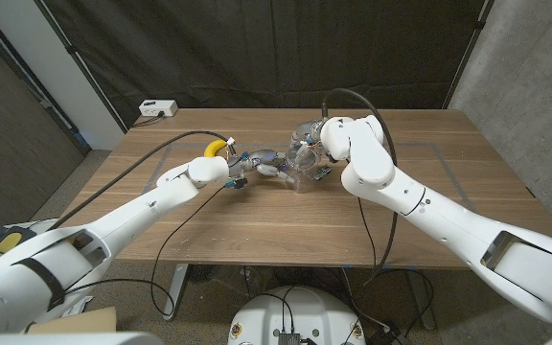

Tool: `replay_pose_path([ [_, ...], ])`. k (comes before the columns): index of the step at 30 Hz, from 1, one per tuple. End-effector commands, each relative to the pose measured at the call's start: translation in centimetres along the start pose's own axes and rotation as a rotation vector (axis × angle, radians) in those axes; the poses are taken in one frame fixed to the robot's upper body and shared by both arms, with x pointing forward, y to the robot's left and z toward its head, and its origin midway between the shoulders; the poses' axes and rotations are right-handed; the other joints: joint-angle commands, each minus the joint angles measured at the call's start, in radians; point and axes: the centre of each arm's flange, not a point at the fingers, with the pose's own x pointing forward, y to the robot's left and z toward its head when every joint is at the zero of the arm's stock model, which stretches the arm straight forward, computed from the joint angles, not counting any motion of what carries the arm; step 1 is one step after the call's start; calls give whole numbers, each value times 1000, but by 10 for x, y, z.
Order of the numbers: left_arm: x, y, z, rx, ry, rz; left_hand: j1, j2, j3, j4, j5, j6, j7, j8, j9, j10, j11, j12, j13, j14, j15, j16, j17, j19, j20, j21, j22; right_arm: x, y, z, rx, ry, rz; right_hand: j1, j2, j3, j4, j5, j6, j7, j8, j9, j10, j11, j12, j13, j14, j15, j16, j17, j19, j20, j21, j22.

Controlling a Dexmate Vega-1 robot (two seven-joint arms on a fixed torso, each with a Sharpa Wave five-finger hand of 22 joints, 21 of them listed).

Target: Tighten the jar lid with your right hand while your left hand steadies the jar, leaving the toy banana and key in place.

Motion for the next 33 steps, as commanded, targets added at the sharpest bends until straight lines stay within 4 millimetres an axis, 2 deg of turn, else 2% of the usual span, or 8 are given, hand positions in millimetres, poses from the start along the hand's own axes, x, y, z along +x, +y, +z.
replay_pose_path([
  [1, 2, -1, -2, -6, -1, -3, -21, 20, 12, 3, 6, 20, 19, 1, 9, -3, 4, 2, 3, -2, -94, -2, 1, -16, 28, -2, 3, 8, 11, 7, 167, 155, 31, -50, 53, 36, 34, -8, 37, 71, 0, 2, 23, 10, 10, 1, 126, -130, 6, 3, 49, -5, 12, 2],
  [10, 1, 0, -3, -5, 3, 1, -22, 21, 14, 1, 6, 20, 17, -4, 10, -5, 4, 1, 4, -3, -94, -2, 1, -18, 29, -2, 3, 12, 17, 4, 276, 213, 37, -115, 62, 50, 69, -22, 106, 150, 16, 13, 152, 60, 58, -1, 348, -150, 39, 4, 216, -48, 51, 4],
  [18, 1, 1, -3, -2, 7, 4, -22, 21, 16, -1, 6, 18, 18, -8, 10, -6, 4, 0, 5, -6, -93, -3, 1, -18, 29, -2, 3, 14, 17, -2, 369, 210, 40, -257, 73, 72, 169, -26, 260, 235, 52, 27, 420, 110, 151, -15, 618, -144, 81, 38, 311, -49, 80, 7],
  [21, 1, 1, -3, -1, 8, 6, -21, 21, 17, -2, 7, 19, 18, -9, 10, -6, 3, 0, 5, -7, -92, -3, 1, -17, 29, -1, 3, 16, 17, -5, 390, 201, 88, -405, 60, 41, 263, -21, 278, 241, 29, 17, 482, 124, 146, -33, 676, -118, 65, 34, 320, -20, 106, 6],
  [26, 0, 2, -2, 4, 12, 7, -18, 22, 20, -6, 7, 19, 19, -12, 10, -7, -2, -1, 5, -7, -92, -3, 1, -17, 31, -1, 3, 16, 19, -14, 371, 171, 126, -691, 22, -58, 287, 9, 149, 238, -78, 5, 271, 129, -74, -40, 393, 55, -120, -28, 128, 138, -42, 1],
  [28, -1, 2, -2, 7, 13, 8, -18, 22, 21, -6, 7, 20, 19, -13, 10, -8, 0, -1, 5, -7, -92, -3, 1, -18, 31, -1, 3, 13, 18, -17, 368, 157, 121, -766, 1, -103, 268, 21, -46, 217, -127, 4, 65, 131, -202, -29, 71, 155, -152, -33, -153, 296, -74, -1],
  [29, -1, 2, -1, 7, 12, 7, -18, 22, 21, -6, 7, 20, 19, -13, 10, -7, 1, -1, 5, -7, -92, -3, 1, -18, 32, -1, 3, 12, 18, -20, 390, 134, 111, -792, -21, -129, 257, 24, -126, 191, -127, 2, -26, 131, -217, -23, -41, 167, -150, -38, -310, 303, -80, -1],
  [33, -1, 3, 1, 12, 8, 7, -18, 23, 22, -8, 7, 18, 18, -16, 10, -7, -3, -1, 6, -8, -92, -3, 1, -19, 32, -2, 3, 7, 19, -34, 497, 66, 7, -806, -21, -153, 233, 30, -286, 113, -128, -8, -250, 127, -220, -17, -286, 172, -154, -46, -520, 305, -77, 0],
])
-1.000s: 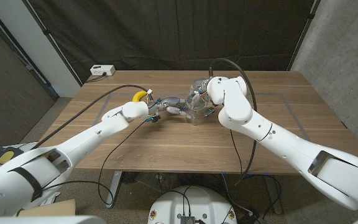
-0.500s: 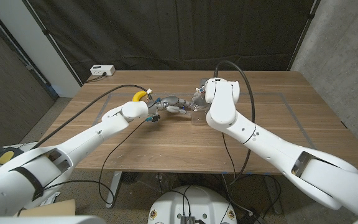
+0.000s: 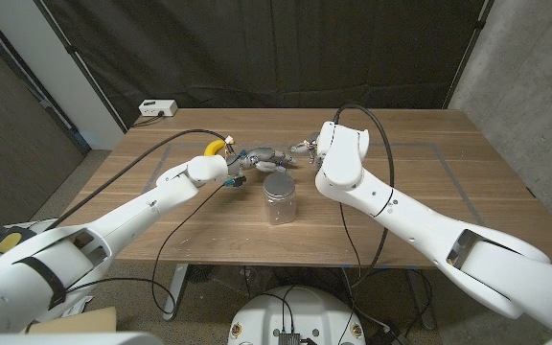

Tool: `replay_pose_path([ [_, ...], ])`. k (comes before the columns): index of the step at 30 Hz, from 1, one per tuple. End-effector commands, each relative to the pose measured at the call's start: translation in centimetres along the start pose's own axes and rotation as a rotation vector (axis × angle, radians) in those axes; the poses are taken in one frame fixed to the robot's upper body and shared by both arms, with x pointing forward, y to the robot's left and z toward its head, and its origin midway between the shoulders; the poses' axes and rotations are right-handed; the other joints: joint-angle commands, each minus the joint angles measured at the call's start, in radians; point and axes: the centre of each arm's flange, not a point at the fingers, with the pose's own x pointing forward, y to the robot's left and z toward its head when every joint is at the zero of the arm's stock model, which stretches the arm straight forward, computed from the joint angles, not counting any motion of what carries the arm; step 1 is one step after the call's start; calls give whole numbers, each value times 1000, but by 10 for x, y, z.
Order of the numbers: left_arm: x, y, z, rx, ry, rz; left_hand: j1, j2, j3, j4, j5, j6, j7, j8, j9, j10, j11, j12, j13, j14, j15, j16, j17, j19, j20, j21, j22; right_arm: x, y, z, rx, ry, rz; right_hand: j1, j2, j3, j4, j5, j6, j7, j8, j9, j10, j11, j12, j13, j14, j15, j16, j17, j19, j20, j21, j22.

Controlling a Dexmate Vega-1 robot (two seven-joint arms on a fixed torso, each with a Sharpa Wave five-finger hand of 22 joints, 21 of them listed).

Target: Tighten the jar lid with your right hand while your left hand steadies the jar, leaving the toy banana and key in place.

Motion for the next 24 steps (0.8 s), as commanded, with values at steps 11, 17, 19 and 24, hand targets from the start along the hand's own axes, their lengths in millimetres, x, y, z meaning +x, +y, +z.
replay_pose_path([
  [11, -16, 10, 10, -54, -70, 58, -55, -5, -9, 15, -6, -83, -5, -46, 4, -73, 2, -30, 7, -38, -59, -6, 7, -45, 23, 0, 7, -28, -17, -49, 230, -393, -458, -1, 28, -16, -39, 2, -185, -130, 19, -17, -277, -72, 18, 8, -410, -21, 17, -3, -525, 10, -8, 3],
  [17, -42, 21, 17, -116, -142, 159, -164, -7, -35, 55, -2, -256, 10, -73, 2, -219, 84, -66, 13, -146, 12, -13, 14, -127, 29, -17, 17, -30, -17, -65, 361, -562, -515, 54, 52, 22, -73, -14, -159, -144, 26, -20, -241, -108, 26, 4, -393, -80, 23, -7, -548, 6, 2, 3],
  [19, -50, 23, 20, -136, -170, 192, -190, -6, -39, 64, -2, -299, 2, -74, 1, -262, 99, -72, 12, -180, 32, -13, 15, -146, 31, -19, 20, -29, -17, -70, 408, -598, -523, 64, 54, 29, -81, -17, -163, -148, 23, -21, -249, -109, 21, 3, -405, -80, 18, -8, -557, 6, 1, 3],
  [24, -69, 24, 24, -202, -241, 261, -258, 17, -46, 100, -2, -391, 0, -75, -2, -344, 127, -76, 9, -238, 68, -12, 20, -186, 42, -21, 26, -24, -16, -80, 498, -700, -495, 79, 56, 42, -94, -25, -166, -151, 19, -21, -238, -119, 22, 2, -371, -106, 30, -9, -515, -18, 20, 4],
])
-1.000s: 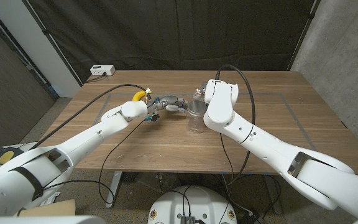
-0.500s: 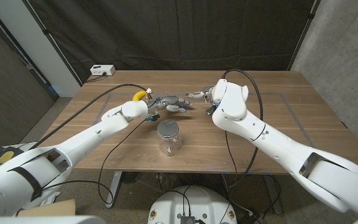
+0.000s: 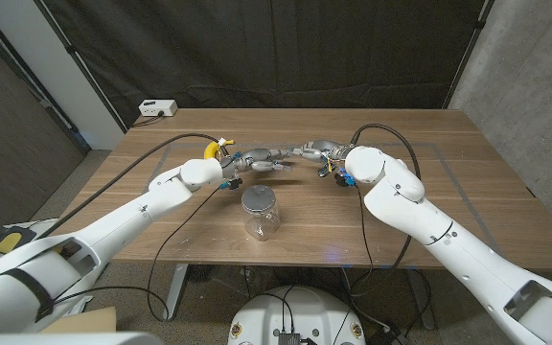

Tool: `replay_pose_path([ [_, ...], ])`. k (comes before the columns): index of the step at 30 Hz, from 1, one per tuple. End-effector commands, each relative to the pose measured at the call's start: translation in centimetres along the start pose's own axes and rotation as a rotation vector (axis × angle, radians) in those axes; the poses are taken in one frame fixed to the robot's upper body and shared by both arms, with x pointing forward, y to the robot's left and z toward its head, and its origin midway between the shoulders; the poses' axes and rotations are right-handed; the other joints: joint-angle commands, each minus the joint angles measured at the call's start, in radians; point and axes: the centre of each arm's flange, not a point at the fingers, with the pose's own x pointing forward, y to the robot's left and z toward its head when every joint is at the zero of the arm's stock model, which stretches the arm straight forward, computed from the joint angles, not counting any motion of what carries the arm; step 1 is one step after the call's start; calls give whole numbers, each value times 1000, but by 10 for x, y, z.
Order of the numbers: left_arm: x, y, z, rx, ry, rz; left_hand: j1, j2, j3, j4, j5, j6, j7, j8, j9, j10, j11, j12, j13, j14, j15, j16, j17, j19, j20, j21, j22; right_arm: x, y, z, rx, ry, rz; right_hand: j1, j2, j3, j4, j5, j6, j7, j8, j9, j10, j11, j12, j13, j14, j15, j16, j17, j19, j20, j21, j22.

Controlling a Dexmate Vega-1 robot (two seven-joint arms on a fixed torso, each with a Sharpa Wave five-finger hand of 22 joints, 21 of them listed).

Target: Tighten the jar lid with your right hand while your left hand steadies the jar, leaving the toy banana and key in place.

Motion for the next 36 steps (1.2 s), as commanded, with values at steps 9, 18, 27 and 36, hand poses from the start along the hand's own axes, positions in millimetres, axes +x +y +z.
replay_pose_path([
  [9, -69, 23, 26, -258, -260, 288, -113, 14, -20, 55, 2, -122, -45, 0, -7, -114, 21, -3, -8, -94, 25, 0, 5, -72, -5, -9, 13, -25, -47, -41, 440, -436, -406, -3, -6, 4, -4, -11, 34, -21, 9, 3, 28, -4, 3, 2, 32, -29, 10, 5, 60, -74, 21, 4],
  [18, -97, 25, 26, -329, -311, 398, -177, 11, -36, 84, 4, -195, -87, -3, -12, -174, 17, -4, -19, -144, 44, -1, 2, -142, 13, -20, 15, -18, -54, -69, 576, -477, -407, -3, -14, 5, -9, -8, 34, -30, 5, 1, 31, -16, 1, 1, 30, -37, 6, 3, 72, -70, 22, 4],
  [27, -118, 23, 26, -355, -332, 434, -193, 11, -39, 90, 6, -199, -86, 4, -13, -179, 20, 1, -24, -152, 45, 2, 0, -167, 16, -23, 14, -5, -58, -87, 549, -368, -447, -17, -6, 10, -4, -1, 49, -25, 6, 1, 60, -15, 7, 0, 84, -33, 22, 5, 145, -75, 39, 4],
  [36, -122, 16, 7, -439, -266, 455, -210, 23, -36, 100, 9, -212, -62, 4, -14, -203, 35, -1, -29, -166, 45, 2, -2, -174, 16, -18, 14, 3, -51, -76, 601, -464, -462, -18, 6, 20, -2, 2, 41, -26, -1, 0, 57, -11, 1, 0, 91, -41, 21, 6, 154, -108, 34, 4],
])
